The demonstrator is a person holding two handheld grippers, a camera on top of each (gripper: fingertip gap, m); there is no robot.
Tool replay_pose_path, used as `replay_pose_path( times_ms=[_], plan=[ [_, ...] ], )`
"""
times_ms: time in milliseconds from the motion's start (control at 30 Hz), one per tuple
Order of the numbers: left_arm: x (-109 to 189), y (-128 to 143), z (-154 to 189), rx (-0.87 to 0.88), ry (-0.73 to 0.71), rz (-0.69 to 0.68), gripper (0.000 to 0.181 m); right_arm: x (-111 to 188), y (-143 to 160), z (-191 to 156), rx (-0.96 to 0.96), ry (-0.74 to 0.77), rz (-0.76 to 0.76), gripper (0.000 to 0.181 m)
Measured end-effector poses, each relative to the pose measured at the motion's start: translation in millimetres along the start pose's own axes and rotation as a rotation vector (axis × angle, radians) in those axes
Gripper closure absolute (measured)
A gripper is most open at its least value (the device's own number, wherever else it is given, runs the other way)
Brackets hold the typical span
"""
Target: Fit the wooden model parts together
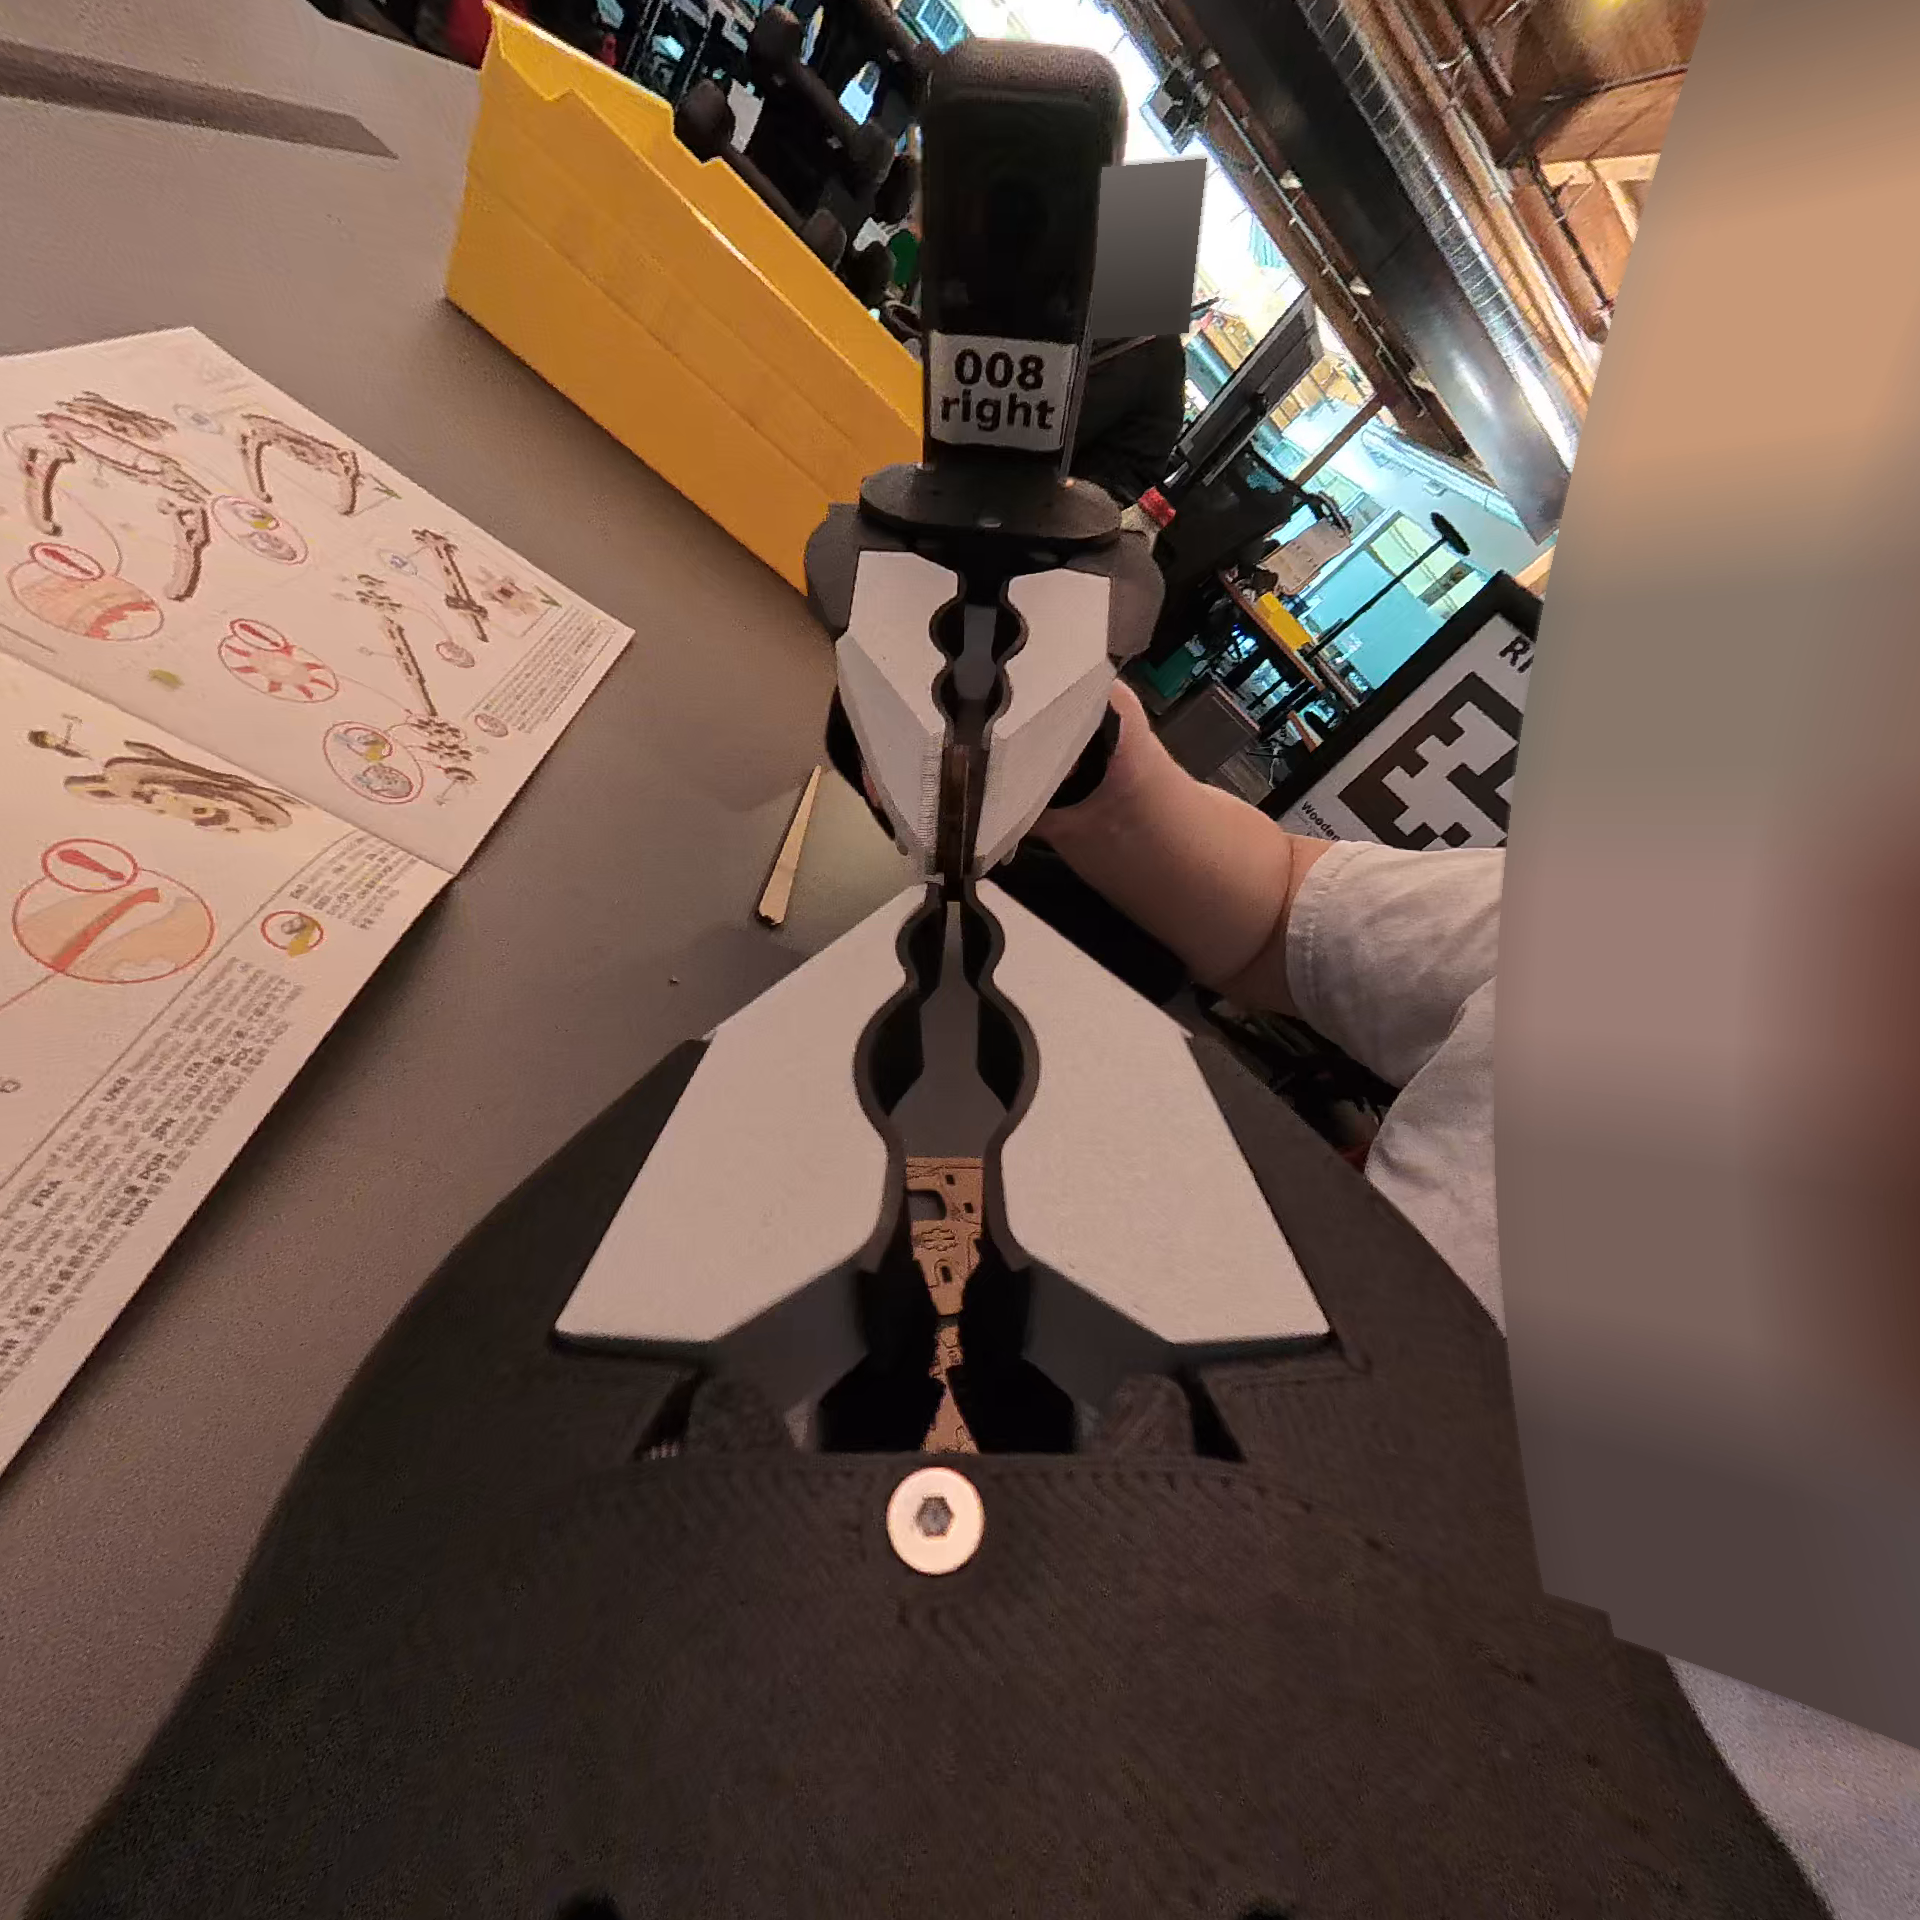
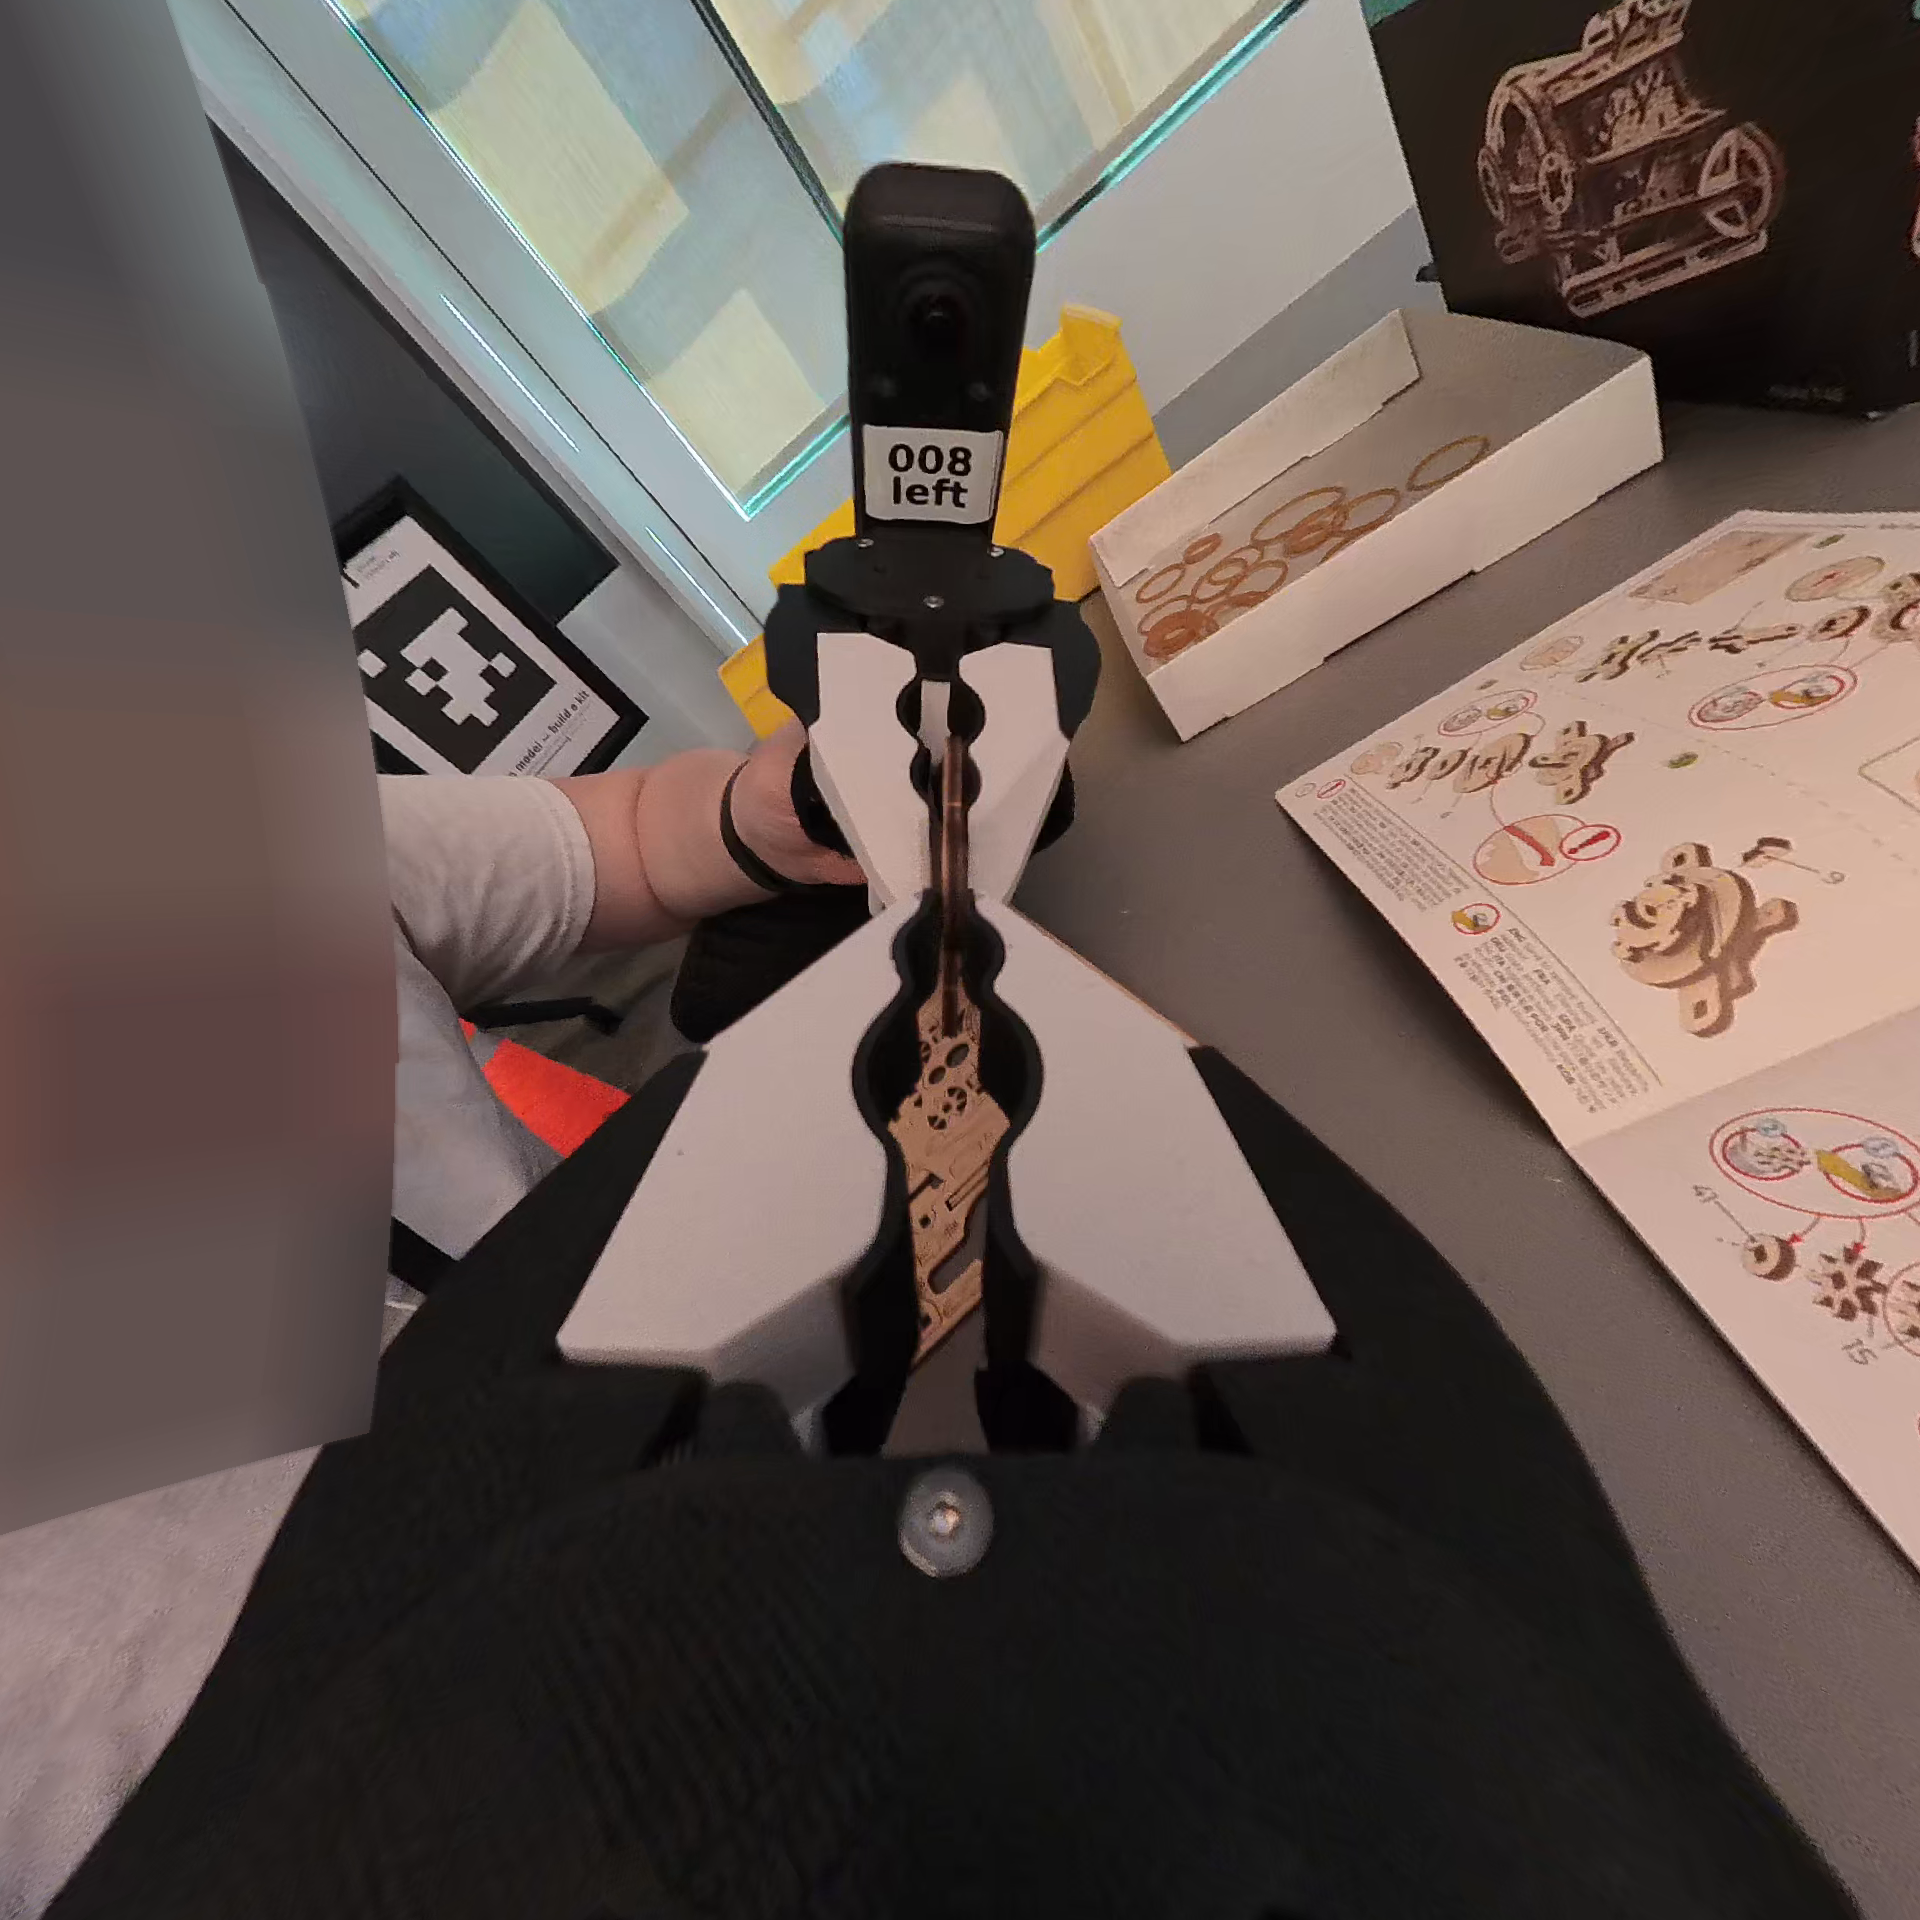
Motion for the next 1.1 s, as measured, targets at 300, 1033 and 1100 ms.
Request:
replay_pose_path(
  times_ms=[300,1033,1100],
  plan=[
    [-0.7,2.1,-0.8,-0.03,-0.029,-0.041,0.181,-1.1,3.5,4.3,-0.086,-0.013,0.0,0.181],
    [-0.4,6.0,-1.1,-0.018,-0.083,-0.022,0.181,-2.8,2.2,-0.2,0.072,0.093,-0.058,0.18],
    [-0.2,5.4,-0.4,-0.037,-0.088,-0.025,0.181,-3.2,1.6,-2.5,0.108,0.106,-0.061,0.18]
  ],
)
Point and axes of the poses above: each gripper's, where its closed fingertips meet, x back along the fingers, y out of its underside, z = x × y across the jaws, the point moved 7 cm from there along x, back along the fingers, and after that the axes turned 5 degrees about z, right-handed, at the moved point
